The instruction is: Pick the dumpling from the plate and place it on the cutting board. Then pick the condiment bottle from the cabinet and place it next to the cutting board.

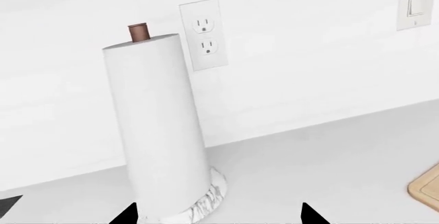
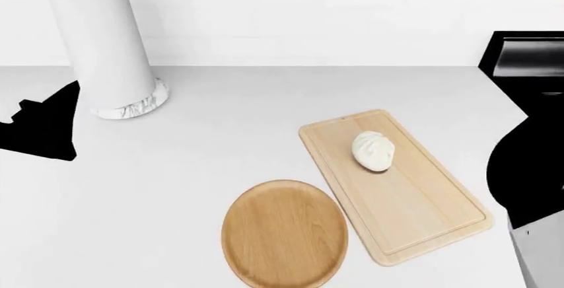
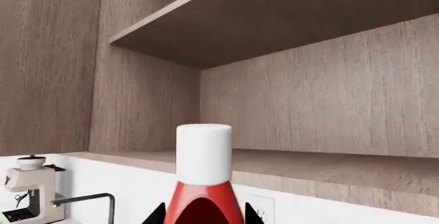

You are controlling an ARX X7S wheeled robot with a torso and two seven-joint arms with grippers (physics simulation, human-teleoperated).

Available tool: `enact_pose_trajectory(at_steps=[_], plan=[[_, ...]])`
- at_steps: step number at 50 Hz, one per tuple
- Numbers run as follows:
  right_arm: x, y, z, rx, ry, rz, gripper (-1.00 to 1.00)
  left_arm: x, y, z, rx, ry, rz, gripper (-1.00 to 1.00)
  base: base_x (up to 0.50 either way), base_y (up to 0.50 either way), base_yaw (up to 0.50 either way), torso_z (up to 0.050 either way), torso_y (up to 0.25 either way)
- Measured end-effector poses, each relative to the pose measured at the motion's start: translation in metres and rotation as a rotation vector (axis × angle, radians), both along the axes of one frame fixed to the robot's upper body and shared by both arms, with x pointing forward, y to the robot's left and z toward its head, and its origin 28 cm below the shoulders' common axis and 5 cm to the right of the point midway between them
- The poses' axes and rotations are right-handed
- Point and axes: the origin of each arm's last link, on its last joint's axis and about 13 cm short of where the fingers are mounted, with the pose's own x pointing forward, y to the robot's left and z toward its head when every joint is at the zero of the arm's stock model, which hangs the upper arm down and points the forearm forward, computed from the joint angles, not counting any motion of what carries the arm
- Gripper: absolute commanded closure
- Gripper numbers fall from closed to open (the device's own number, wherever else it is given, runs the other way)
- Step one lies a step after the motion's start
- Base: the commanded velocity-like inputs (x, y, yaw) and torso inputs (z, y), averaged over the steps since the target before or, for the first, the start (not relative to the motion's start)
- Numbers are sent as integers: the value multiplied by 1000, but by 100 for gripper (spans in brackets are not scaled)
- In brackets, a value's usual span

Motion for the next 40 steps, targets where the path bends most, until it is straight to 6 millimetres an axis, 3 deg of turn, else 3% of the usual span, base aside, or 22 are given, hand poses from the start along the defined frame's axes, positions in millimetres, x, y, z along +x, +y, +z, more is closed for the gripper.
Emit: enact_pose_trajectory(at_steps=[40], plan=[[5, -7, -115, -116, 34, -108, 100, -5, -7, -12, 8, -2, 3, -100, 0, 0, 0, 0, 0]])
